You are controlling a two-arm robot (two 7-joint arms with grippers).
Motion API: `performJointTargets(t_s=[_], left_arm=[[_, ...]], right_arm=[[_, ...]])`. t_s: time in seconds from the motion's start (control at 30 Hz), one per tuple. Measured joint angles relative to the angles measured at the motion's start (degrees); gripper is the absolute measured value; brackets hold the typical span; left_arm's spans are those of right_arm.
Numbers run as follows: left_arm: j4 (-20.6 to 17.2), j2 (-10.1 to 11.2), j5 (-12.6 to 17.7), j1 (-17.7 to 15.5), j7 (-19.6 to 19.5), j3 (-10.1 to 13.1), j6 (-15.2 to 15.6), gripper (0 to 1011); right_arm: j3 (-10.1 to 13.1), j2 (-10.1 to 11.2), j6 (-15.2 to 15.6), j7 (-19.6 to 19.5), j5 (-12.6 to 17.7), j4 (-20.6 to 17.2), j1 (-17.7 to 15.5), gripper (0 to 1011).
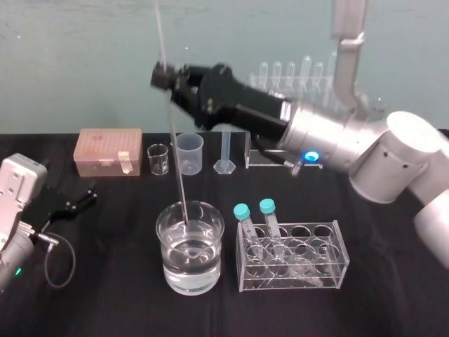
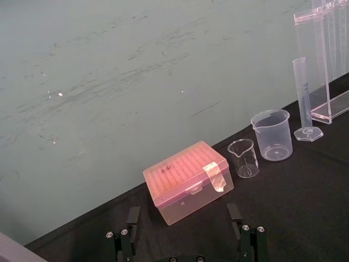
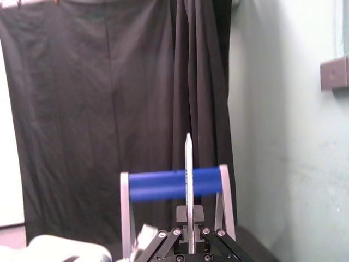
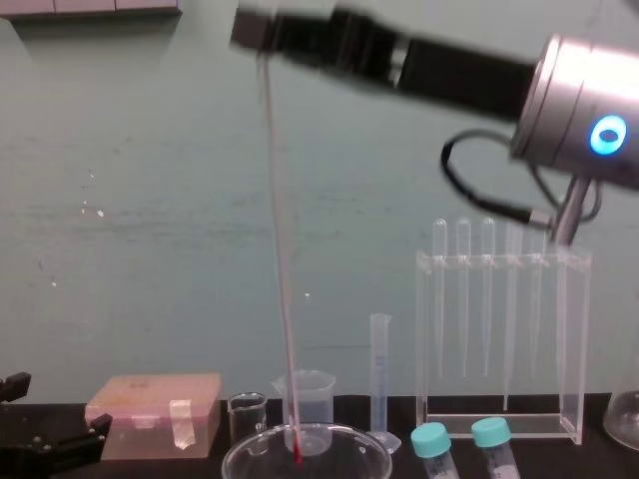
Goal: Hold the thermometer with one hand and immerse one end into the beaker, then reinsert it into the test tube rack.
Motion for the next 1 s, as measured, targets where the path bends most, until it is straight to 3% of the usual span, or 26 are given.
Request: performJointTargets(t_s=[0.17, 0.4, 1.0], left_arm=[[0.0, 0.0, 0.0, 0.0, 0.0, 0.0, 0.0, 1008], [0.0, 0.0, 0.0, 0.0, 0.0, 0.0, 0.0, 1008], [0.0, 0.0, 0.0, 0.0, 0.0, 0.0, 0.0, 1008]], right_arm=[[-2.6, -0.6, -1.7, 0.5, -2.6, 3.8, -0.6, 56], [-3.7, -0.7, -2.6, 1.1, -4.6, 5.9, -2.0, 55], [-3.3, -0.5, -2.2, 1.3, -5.5, 6.5, -4.1, 56]])
